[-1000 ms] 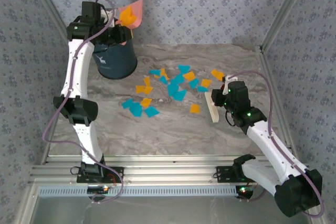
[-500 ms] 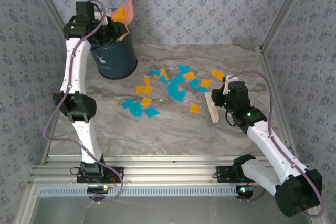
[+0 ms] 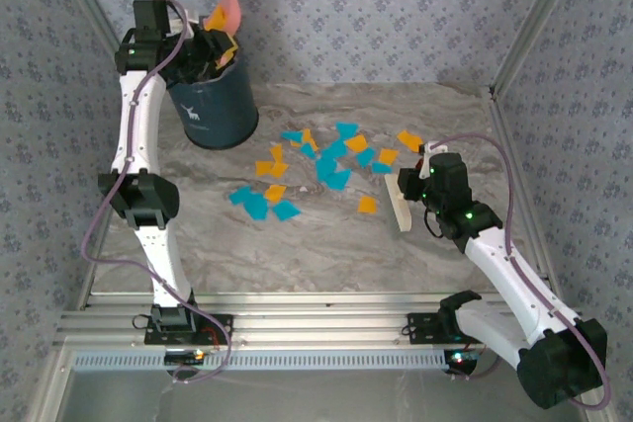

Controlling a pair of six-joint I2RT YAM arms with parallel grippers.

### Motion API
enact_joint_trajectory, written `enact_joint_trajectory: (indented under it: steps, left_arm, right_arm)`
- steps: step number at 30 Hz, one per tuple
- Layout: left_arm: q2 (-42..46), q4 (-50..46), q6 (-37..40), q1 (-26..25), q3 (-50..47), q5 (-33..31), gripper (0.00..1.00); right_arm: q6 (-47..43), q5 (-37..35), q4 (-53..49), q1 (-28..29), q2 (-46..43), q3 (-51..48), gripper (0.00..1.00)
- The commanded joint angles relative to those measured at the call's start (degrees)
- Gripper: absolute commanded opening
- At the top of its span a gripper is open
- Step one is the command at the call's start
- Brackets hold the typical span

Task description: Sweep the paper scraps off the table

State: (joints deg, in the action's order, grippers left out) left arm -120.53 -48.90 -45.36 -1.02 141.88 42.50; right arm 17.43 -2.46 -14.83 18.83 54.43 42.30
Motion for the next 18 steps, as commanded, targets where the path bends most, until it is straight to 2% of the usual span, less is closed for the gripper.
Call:
enact_joint_trajectory:
  steps: [1, 18]
  left_arm:
    - [0.0, 6.2, -4.8, 0.2, -1.2, 3.2, 0.0]
    - [6.8, 26.6, -15.3, 1.3, -17.9, 4.4, 0.0]
  right_arm:
    - [1.2, 0.6, 0.9, -0.4, -0.3, 1.3, 0.0]
    - [1.4, 1.0, 1.0, -0.4, -0.2, 1.0, 0.0]
